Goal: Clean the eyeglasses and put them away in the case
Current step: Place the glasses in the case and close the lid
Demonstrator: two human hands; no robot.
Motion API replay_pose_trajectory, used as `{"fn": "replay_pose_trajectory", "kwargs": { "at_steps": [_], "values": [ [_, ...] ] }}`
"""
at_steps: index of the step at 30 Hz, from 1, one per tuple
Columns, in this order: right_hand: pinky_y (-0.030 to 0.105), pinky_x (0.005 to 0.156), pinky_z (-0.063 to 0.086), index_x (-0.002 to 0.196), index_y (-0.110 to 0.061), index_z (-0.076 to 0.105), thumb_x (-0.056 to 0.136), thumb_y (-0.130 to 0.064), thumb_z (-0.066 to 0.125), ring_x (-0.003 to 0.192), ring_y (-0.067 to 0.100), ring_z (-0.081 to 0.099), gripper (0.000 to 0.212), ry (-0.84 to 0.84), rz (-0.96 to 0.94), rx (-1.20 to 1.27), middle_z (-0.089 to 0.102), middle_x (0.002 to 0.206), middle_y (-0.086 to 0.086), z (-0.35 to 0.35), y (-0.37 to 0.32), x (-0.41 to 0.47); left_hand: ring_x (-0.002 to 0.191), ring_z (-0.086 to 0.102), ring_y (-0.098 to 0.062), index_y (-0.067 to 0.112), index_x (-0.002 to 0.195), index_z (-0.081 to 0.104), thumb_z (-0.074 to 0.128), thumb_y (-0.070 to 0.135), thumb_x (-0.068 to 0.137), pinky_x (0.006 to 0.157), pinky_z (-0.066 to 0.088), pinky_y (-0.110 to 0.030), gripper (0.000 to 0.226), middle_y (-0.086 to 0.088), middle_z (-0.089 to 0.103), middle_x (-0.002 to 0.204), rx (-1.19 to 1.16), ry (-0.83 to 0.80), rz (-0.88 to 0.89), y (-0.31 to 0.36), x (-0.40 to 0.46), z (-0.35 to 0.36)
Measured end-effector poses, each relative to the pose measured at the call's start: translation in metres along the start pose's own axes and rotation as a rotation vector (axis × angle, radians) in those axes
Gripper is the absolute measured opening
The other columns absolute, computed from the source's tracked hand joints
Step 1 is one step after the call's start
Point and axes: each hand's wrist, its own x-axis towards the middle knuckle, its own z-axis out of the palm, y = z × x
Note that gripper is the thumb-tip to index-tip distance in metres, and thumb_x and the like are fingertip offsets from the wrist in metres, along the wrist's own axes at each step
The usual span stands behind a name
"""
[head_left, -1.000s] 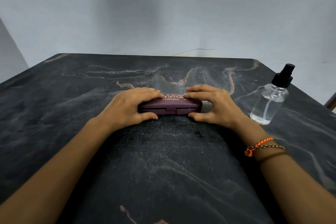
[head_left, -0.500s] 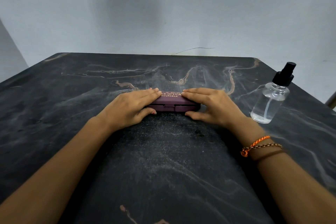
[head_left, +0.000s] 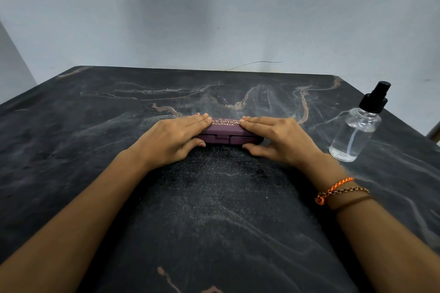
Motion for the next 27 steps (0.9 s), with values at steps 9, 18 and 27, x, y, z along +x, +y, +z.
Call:
{"fn": "replay_pose_trajectory", "kwargs": {
  "at_steps": [9, 18, 27],
  "values": [
    [0.048, 0.066, 0.059, 0.106, 0.004, 0.066, 0.069, -0.012, 0.075, 0.094, 0.033, 0.068, 0.041, 0.035, -0.012, 0.013, 0.07, 0.105, 0.02, 0.002, 0.001, 0.0, 0.095, 0.064, -0.039, -0.009, 0.109, 0.059, 0.068, 0.006, 0.072, 0.067, 0.055, -0.056, 0.041, -0.025, 0.064, 0.108, -0.033, -0.004, -0.003, -0.002, -0.001, 0.002],
    [0.041, 0.071, 0.059, 0.093, -0.004, 0.072, 0.074, -0.021, 0.07, 0.086, 0.022, 0.07, 0.026, 0.103, 0.096, 0.152, 0.074, 0.095, 0.011, 0.0, -0.002, 0.002, 0.101, 0.064, -0.025, 0.006, 0.109, 0.065, 0.049, 0.031, 0.083, 0.078, 0.057, -0.042, 0.039, -0.011, 0.067, 0.112, -0.118, -0.007, -0.092, -0.001, -0.001, -0.007],
    [0.035, 0.074, 0.056, 0.096, -0.002, 0.068, 0.079, -0.03, 0.064, 0.088, 0.027, 0.066, 0.032, 0.231, 0.138, -0.007, 0.07, 0.095, 0.013, 0.002, -0.008, 0.005, 0.088, 0.067, -0.021, 0.007, 0.106, 0.065, 0.051, 0.029, 0.086, 0.06, 0.058, -0.035, 0.034, -0.005, 0.071, 0.098, -0.047, 0.071, -0.131, 0.004, 0.001, -0.011]
  ]
}}
